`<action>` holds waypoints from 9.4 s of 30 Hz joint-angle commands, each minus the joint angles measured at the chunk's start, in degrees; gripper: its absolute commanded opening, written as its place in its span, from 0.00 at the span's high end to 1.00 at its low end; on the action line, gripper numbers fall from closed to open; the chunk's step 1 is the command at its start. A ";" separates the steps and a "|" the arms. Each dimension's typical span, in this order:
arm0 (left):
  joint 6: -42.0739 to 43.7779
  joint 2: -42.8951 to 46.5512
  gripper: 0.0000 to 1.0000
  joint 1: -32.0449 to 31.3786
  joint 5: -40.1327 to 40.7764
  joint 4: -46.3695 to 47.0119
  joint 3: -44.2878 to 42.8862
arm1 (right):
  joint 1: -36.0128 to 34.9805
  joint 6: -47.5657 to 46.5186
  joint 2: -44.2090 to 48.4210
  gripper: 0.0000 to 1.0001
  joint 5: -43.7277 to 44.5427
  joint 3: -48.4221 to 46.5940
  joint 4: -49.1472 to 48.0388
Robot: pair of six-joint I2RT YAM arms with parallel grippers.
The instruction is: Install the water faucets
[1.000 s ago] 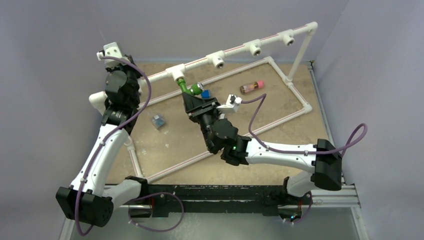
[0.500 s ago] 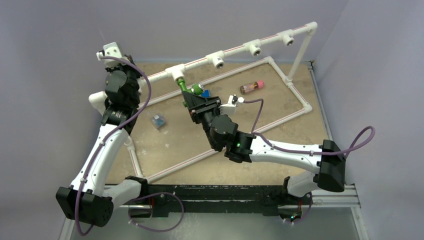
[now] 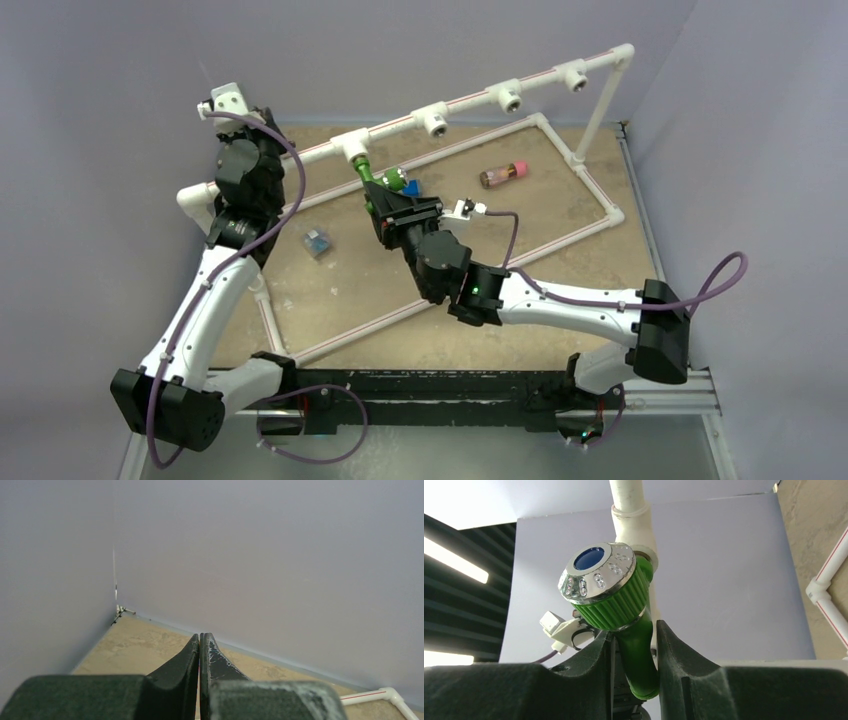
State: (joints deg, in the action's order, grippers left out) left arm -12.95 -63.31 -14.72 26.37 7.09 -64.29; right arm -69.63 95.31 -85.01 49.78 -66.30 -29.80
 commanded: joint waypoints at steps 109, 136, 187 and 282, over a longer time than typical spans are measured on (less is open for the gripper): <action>-6.39 0.25 1.00 -8.67 -5.78 -24.82 2.25 | 2.80 -2.16 0.59 0.27 -0.93 9.20 -21.55; -5.44 -3.62 1.00 -4.94 -5.55 -23.76 0.48 | 5.70 -31.53 27.46 0.13 -11.99 22.86 -13.01; -5.24 -10.46 1.00 0.09 -11.33 -27.40 -4.82 | -3.04 -172.98 17.80 0.14 -30.55 15.50 -16.23; -5.68 -8.59 1.00 0.22 -9.95 -25.93 -3.56 | 5.68 -84.77 3.27 0.50 -12.59 6.89 -34.94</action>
State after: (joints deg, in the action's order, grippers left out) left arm -18.46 -68.97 -14.37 16.69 -5.61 -72.12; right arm -63.55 18.24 -85.01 38.13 -61.01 -62.67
